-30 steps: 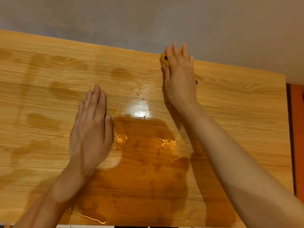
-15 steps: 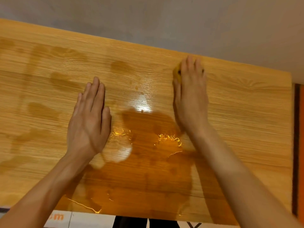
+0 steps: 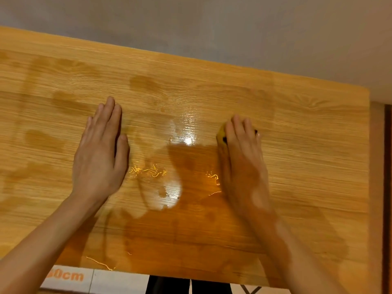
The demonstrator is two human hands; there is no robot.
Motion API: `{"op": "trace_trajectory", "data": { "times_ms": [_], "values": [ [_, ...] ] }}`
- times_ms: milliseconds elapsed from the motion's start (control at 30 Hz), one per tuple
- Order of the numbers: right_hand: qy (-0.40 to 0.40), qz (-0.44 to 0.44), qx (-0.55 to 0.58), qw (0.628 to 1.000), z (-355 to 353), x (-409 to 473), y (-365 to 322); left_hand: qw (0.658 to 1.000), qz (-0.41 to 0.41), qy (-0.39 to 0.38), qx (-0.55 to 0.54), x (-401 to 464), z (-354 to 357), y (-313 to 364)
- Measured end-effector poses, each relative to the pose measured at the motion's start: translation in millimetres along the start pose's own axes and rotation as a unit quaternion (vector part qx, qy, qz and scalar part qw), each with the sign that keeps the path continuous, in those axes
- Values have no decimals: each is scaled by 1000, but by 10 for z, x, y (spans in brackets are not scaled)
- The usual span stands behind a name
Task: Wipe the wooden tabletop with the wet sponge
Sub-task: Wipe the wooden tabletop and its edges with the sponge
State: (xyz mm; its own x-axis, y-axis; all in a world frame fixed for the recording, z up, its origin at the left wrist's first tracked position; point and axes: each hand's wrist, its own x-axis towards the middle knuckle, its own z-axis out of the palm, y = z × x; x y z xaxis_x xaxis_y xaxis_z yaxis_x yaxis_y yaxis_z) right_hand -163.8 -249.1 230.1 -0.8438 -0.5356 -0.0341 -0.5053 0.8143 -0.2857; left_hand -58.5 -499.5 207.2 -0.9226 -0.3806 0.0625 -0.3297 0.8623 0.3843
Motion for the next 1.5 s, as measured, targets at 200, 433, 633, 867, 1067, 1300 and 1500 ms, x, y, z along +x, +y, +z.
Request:
{"op": "trace_trajectory", "data": {
  "times_ms": [200,433,633,867,1067,1300,1500],
  "values": [
    [23,61,29,997,-191,1301,410,1000,-2,4,2,16,-7,4],
    [8,32,48,998,-103,305,130,1000,-6,7,-9,11,-36,33],
    [30,128,50,990,-45,491,75,1000,-2,10,-5,22,-10,13],
    [-37,-75,27,996,145,365,-772,1000,3,6,2,20,6,-23],
    [77,219,86,969,-248,-27,192,1000,3,-1,-13,30,13,-41],
    [-31,-11,14,999,267,142,-966,1000,8,-11,-7,19,-42,16],
    [101,265,90,955,-155,-303,147,1000,5,-9,-24,11,-53,5]
  ]
}}
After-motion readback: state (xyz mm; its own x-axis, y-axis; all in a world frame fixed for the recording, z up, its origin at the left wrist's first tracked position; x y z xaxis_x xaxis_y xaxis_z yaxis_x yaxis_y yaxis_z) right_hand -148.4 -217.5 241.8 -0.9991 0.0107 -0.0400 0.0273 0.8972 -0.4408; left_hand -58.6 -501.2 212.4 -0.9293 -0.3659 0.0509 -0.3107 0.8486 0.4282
